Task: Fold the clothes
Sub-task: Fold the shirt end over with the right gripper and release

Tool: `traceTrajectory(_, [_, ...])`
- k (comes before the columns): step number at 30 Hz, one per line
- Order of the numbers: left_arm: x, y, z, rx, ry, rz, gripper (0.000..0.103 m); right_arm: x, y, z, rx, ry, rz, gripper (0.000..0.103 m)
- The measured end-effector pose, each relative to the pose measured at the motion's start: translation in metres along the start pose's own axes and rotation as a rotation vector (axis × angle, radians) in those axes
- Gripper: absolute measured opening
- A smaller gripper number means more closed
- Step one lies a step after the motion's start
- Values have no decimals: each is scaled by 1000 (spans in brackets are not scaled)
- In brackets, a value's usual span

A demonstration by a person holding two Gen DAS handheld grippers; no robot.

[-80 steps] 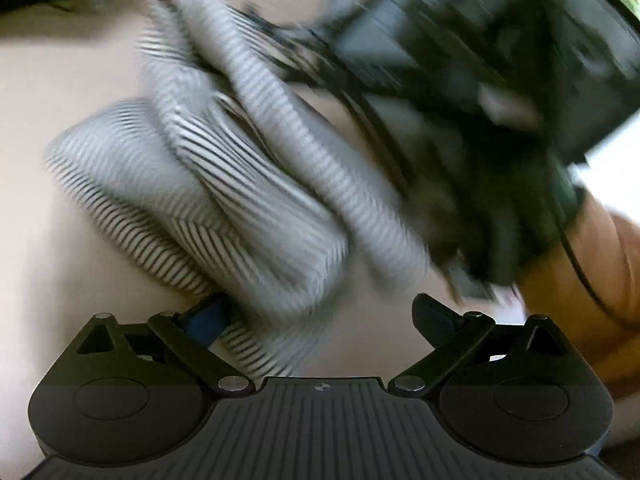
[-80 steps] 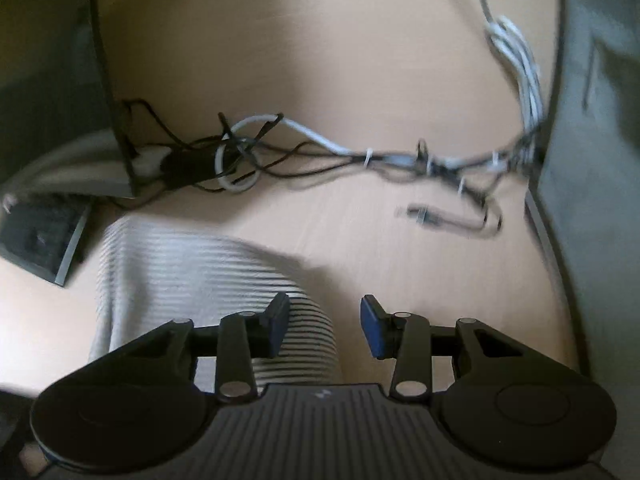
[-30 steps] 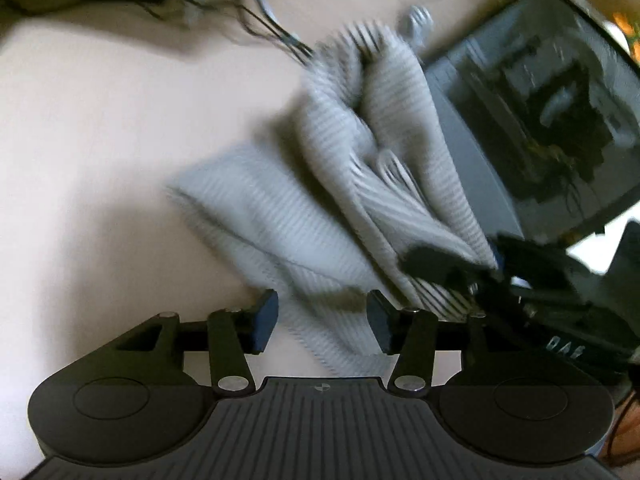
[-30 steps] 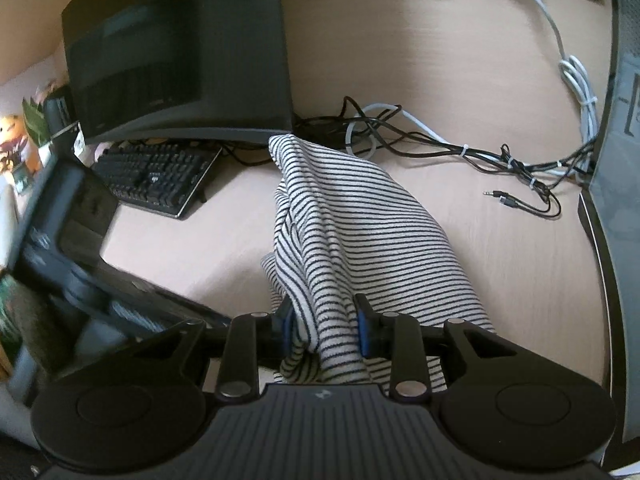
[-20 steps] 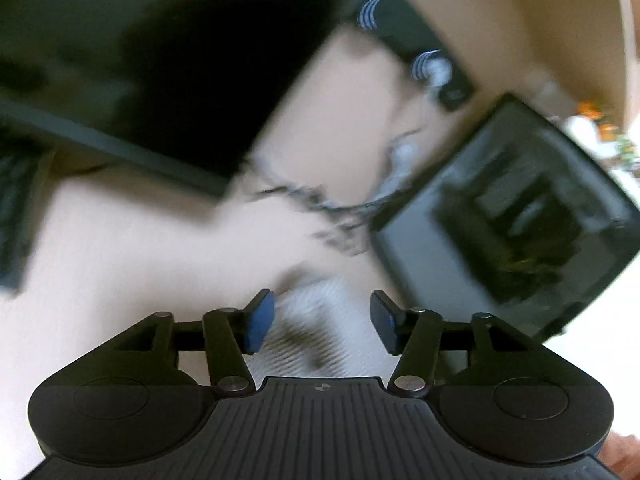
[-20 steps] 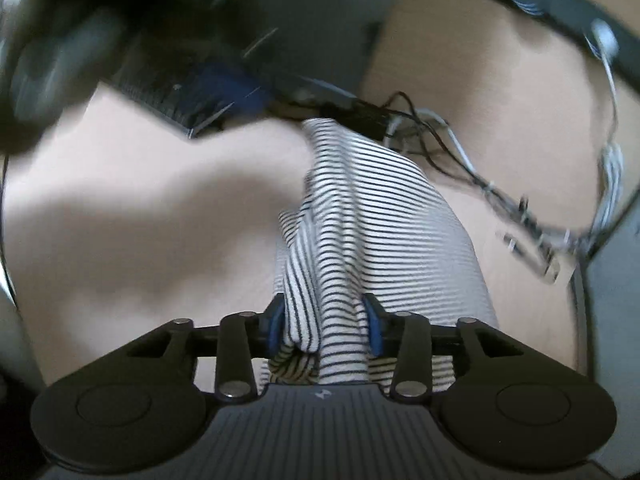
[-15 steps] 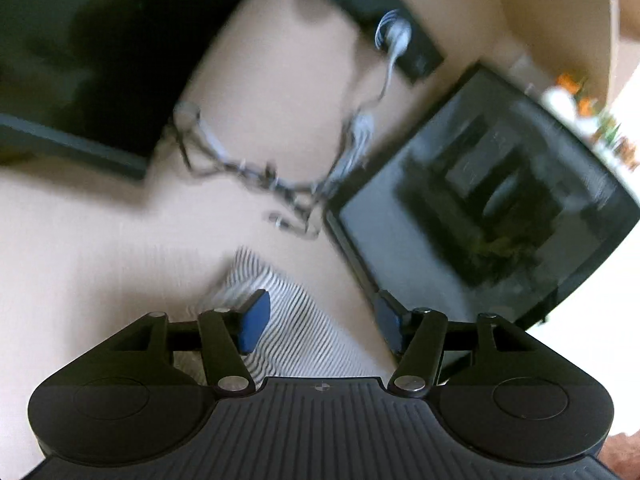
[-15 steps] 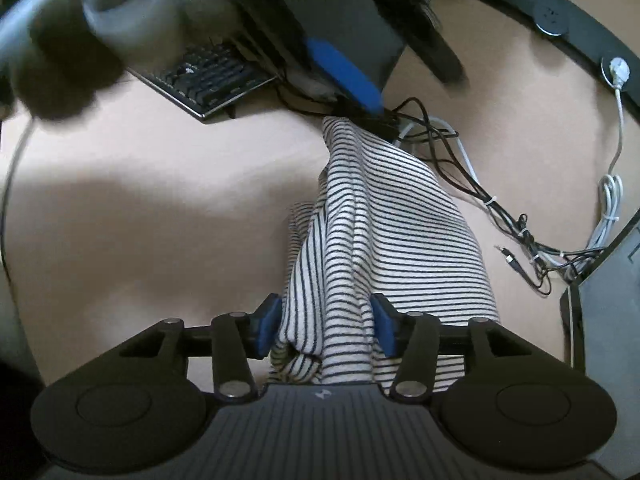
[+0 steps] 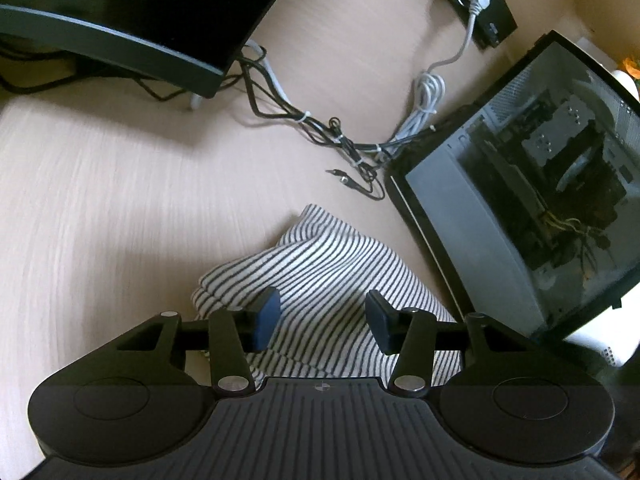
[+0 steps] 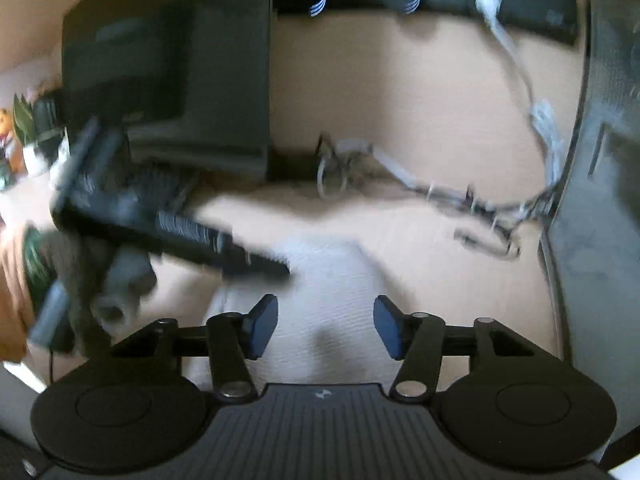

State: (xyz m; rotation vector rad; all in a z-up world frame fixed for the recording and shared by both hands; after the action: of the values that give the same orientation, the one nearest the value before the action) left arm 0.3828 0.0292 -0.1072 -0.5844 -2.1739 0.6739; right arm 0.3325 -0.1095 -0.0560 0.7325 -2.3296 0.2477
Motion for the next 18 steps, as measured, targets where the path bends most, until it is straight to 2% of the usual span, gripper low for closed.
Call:
traceTrajectory(1, [0,0,0,1,2,4,52,-9,7,13,41,36,10,54])
traceTrajectory(3, [0,1,1,-2,-2,4,52,-14,19,27,129,9,62,54])
traceTrajectory(5, [0,0,3,-7,-8,4,52,-13,22,28,146,4,77,54])
traceTrajectory(10, [2,-1,5,-14,-18,0,52,-5,20,24,149,10,66,54])
traceTrajectory(13, [2,0,5,-2,-25,3,52,8,24,2,96,-30,-6,54])
traceTrajectory(15, [3,0,4,15,-29,6,53,4,38,2,199,-18,-3,55])
traceTrajectory(17, [10,-2,2,54,-36,22,56,-13,48,19,313,41,8,61])
traceTrajectory(18, [16,-2,1,71,-43,28,62,-15,49,23,325,46,10,63])
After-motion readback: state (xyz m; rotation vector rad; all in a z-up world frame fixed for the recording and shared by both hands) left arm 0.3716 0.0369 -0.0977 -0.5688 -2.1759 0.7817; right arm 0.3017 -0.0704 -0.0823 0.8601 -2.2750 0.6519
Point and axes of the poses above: each gripper's, at about its wrist camera, not at the fingertips, and x roughly against the way its jaws point, y to its left, z to its underside, the point moved 7 cm from there along -x, roughly the way its jaws point
